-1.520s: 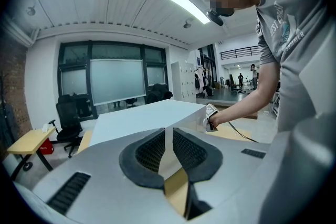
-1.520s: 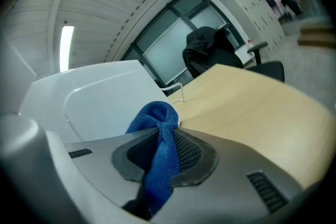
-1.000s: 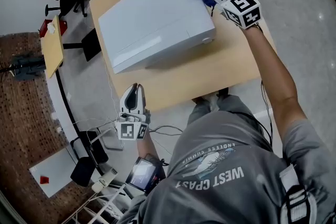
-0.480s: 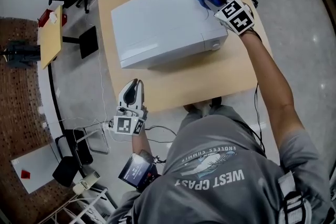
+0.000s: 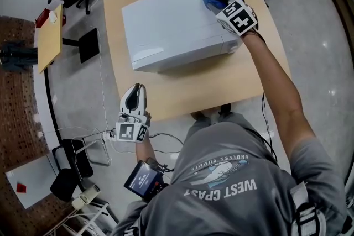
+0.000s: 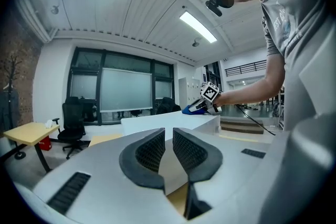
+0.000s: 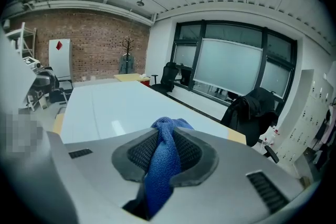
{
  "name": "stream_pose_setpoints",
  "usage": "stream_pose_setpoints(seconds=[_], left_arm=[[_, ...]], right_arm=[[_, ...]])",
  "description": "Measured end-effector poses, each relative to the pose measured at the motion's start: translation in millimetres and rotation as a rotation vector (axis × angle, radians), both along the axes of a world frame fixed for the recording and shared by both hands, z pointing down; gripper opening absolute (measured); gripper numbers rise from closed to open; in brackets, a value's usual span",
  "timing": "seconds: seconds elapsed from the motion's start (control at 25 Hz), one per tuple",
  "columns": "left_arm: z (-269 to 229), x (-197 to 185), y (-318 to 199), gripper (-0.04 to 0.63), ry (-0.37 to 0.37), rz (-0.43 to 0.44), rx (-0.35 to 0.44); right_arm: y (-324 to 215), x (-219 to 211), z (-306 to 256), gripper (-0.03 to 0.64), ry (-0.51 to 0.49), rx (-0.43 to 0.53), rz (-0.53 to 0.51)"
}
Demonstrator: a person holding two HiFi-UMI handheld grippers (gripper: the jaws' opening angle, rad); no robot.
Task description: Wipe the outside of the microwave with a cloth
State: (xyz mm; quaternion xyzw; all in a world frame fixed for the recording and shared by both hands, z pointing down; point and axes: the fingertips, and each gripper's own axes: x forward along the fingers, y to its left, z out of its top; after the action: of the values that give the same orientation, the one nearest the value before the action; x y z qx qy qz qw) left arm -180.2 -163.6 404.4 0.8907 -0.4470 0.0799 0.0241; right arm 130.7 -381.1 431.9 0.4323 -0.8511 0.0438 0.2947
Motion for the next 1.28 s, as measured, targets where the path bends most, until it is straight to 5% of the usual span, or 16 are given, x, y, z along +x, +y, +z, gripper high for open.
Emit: stream_pose_setpoints(seconds=[1.28], left_arm=[[21,-129,-16,0.061,0.084,-0.041,-0.001]], right_arm=[[-17,-262,-1,0.076,-0.022,-0.031,-0.177]])
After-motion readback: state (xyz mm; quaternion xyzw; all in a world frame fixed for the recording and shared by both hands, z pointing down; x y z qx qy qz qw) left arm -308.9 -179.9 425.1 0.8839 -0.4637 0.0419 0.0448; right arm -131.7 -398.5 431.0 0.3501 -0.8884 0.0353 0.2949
